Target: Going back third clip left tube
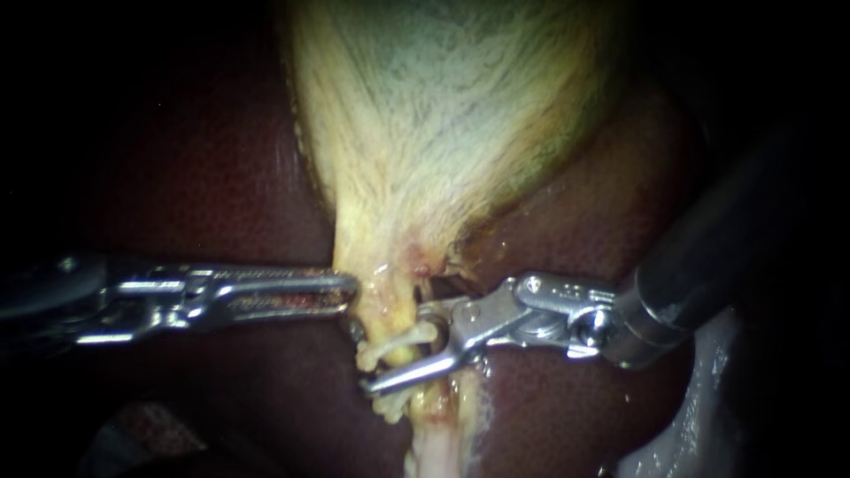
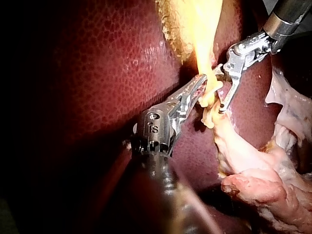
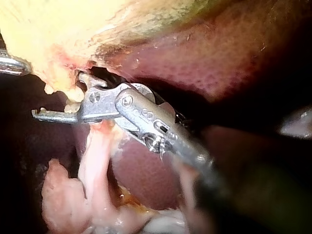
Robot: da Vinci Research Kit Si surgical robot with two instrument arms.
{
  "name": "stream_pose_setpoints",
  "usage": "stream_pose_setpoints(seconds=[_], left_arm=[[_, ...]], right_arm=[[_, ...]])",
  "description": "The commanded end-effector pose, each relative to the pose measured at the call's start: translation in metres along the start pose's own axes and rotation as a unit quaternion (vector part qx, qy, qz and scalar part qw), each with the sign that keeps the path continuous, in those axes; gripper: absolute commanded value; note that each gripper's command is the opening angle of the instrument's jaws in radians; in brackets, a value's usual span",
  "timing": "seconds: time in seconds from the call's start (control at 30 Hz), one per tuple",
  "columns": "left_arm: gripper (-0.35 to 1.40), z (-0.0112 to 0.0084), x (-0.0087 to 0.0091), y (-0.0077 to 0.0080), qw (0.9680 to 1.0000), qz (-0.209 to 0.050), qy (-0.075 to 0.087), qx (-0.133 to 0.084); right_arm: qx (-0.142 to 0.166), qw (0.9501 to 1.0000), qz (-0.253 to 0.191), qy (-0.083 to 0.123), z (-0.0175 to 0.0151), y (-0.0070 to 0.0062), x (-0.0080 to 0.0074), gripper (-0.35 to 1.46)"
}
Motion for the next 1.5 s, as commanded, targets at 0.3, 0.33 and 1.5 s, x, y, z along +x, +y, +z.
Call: stream_pose_setpoints(seconds=[0.3,0.33,1.5], left_arm=[[-0.35,-0.0001,0.0,-0.0001,1.0,0.0,0.0,0.0],[-0.35,-0.0001,0.0,-0.0001,1.0,0.0,0.0,0.0],[-0.35,0.0012,0.0004,0.0003,1.0,0.001,-0.001,-0.002]], right_arm=[[-0.004,0.9999,-0.011,0.001,-0.0015,-0.0001,-0.0001,0.6],[-0.004,0.9999,-0.011,0.001,-0.002,-0.0003,-0.0003,0.6],[-0.042,0.9987,-0.018,-0.022,-0.0158,-0.0034,0.0035,0.59]])
